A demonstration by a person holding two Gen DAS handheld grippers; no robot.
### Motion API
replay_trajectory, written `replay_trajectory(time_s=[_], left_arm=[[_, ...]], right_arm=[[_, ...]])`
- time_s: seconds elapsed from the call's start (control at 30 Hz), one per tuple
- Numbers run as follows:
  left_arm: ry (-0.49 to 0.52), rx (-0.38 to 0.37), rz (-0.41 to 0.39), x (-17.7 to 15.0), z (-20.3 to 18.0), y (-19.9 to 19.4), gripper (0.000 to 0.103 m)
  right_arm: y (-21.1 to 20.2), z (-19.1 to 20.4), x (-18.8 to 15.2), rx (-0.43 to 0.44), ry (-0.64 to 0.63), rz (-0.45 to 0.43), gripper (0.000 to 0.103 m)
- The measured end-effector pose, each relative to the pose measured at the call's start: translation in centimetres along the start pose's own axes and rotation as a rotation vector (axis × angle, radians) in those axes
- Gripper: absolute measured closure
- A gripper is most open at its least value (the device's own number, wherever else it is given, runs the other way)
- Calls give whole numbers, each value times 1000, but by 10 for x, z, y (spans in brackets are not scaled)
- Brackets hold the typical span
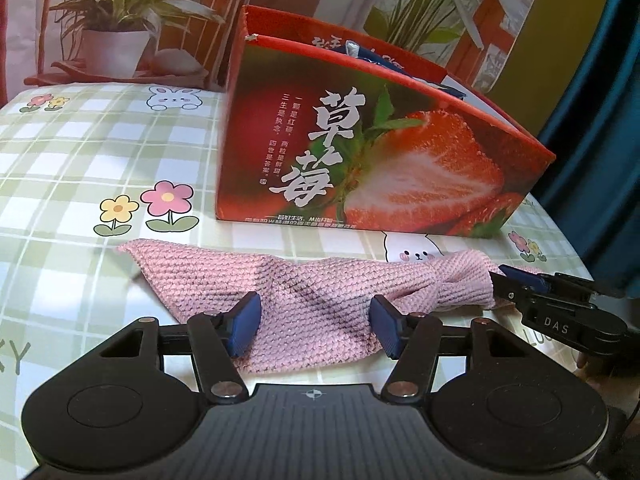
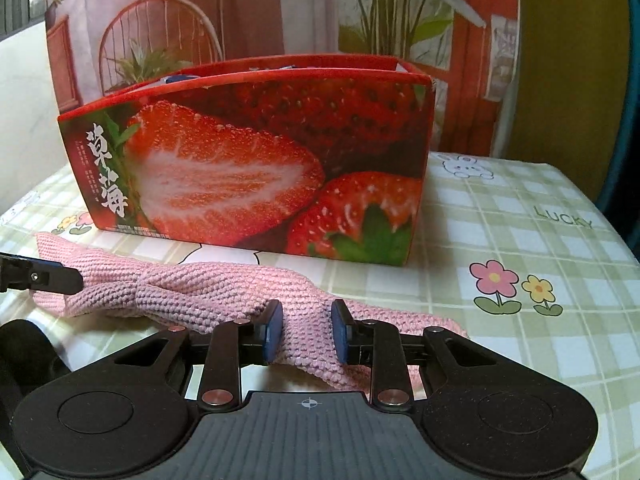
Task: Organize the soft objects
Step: 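Gather the pink cloth between both tools and lift it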
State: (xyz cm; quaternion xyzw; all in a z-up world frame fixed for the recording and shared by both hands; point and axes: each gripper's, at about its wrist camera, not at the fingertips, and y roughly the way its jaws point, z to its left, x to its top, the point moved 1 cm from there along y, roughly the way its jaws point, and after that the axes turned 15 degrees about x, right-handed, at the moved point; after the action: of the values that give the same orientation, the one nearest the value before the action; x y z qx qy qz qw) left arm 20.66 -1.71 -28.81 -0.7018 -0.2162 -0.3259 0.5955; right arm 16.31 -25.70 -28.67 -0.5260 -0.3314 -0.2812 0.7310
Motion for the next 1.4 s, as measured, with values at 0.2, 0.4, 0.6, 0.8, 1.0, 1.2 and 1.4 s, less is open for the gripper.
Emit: replay_trajectory(time_s=[0.2, 0.4, 0.6, 0.8, 1.0, 1.2, 1.4], left_arm=[[-11, -9, -11, -3, 2, -1, 41], [3, 4, -21, -4, -1, -1, 41], [12, 10, -29, -5, -2, -2, 40], [13, 10, -30, -5, -2, -1, 39], [13, 11, -29, -5, -4, -1, 35], [15, 18, -23, -3, -7, 0, 33], [-31, -2, -13, -1, -1, 1, 33]], right_arm=[[-2, 2, -2, -2, -12, -13, 77], [-5, -1, -3, 10, 7, -29, 77], [-11, 3, -6, -49, -2, -63, 64], [-6, -2, -4, -76, 21, -34, 53], [-5, -5, -4, -57, 35, -29, 51], [-4, -4, -4, -21, 25, -27, 62], [-5, -1, -4, 22, 6, -28, 80]])
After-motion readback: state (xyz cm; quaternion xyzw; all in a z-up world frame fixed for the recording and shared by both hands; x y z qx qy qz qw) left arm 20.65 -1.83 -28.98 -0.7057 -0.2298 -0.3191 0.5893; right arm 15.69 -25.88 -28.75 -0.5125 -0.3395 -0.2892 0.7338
